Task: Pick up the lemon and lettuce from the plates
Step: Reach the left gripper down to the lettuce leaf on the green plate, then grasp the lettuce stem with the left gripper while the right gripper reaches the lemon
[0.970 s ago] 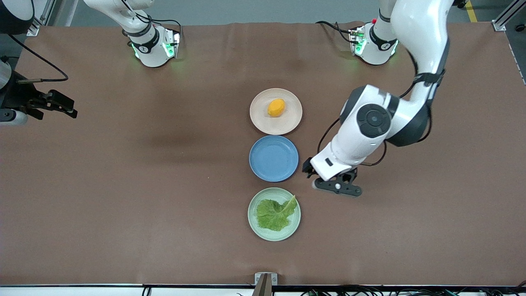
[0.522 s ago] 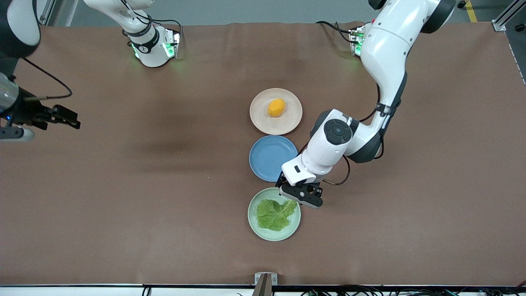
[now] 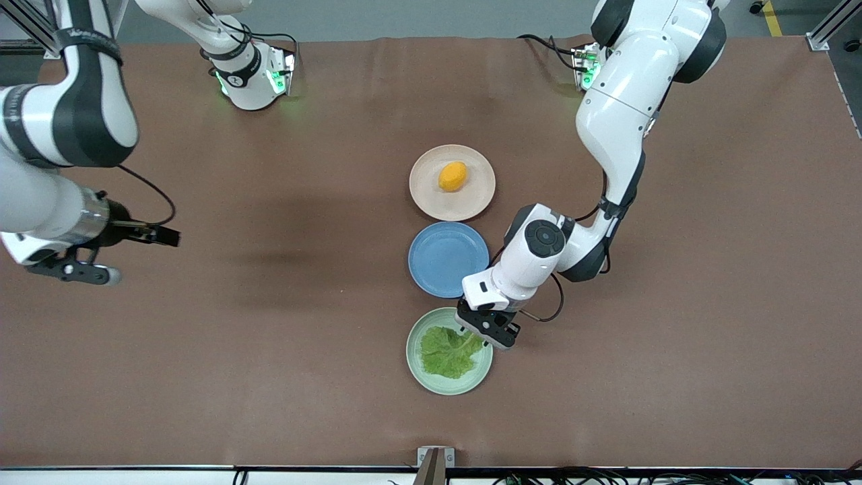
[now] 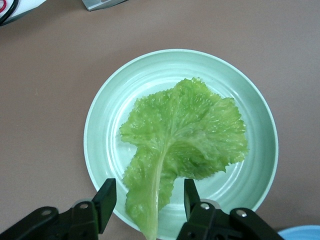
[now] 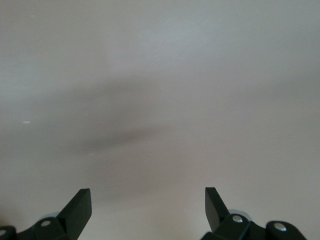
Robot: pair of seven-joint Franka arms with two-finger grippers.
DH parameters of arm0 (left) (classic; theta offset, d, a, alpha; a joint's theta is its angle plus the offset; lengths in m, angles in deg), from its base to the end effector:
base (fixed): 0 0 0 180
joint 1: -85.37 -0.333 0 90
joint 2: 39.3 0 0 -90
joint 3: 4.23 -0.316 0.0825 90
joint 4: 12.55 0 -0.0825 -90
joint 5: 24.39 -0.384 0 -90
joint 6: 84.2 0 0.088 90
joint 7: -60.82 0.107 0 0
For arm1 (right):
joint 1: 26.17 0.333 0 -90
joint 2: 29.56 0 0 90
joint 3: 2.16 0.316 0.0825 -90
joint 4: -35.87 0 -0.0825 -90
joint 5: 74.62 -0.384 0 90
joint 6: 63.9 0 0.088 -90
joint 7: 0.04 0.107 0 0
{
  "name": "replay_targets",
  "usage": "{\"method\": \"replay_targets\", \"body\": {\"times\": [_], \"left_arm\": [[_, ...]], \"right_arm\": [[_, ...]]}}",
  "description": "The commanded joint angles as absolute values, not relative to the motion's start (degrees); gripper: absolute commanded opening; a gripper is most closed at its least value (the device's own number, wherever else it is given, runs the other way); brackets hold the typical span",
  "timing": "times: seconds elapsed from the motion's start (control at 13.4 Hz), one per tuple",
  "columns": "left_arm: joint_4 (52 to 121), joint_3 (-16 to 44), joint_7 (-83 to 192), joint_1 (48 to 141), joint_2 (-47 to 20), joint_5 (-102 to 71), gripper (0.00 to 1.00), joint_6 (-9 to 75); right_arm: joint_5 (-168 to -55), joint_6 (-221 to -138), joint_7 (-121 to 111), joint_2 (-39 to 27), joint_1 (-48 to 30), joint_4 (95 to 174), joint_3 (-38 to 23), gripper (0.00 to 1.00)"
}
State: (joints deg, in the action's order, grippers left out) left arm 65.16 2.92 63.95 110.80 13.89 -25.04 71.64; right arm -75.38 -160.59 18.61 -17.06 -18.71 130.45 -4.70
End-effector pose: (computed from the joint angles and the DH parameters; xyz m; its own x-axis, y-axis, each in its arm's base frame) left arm 0.6642 -0.3938 0.2109 0.7734 -0.4674 0.4283 -0.5433 -0.8368 0.0678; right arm 0.6050 0.0553 0.4687 0.9553 -0.2409 -0.1717 -0.2349 -0.9705 0.0547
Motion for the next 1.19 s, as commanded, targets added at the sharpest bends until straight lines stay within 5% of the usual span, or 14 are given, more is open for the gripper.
{"method": "replay_targets", "body": {"times": [0.0, 0.45, 0.82, 1.12], "left_arm": [[63.5, 2.7, 65.2, 111.0, 15.5, -24.7, 0.61, 72.7], [63.5, 2.7, 65.6, 111.3, 17.2, -24.7, 0.34, 75.4], [63.6, 2.6, 66.0, 111.6, 17.2, -25.2, 0.11, 75.5], [63.7, 2.6, 66.0, 111.6, 17.2, -27.3, 0.02, 75.4]], "right_arm": [[-78.7, -168.4, 28.1, -21.6, -13.6, 141.1, -4.8, 1.00], [-79.0, -194.1, 65.3, -20.3, 10.7, 157.7, -4.8, 1.00], [-78.8, -205.9, 85.8, -11.1, 25.8, 154.7, -4.9, 1.00], [-78.1, -206.6, 97.8, -2.2, 31.2, 145.8, -5.0, 1.00]]}}
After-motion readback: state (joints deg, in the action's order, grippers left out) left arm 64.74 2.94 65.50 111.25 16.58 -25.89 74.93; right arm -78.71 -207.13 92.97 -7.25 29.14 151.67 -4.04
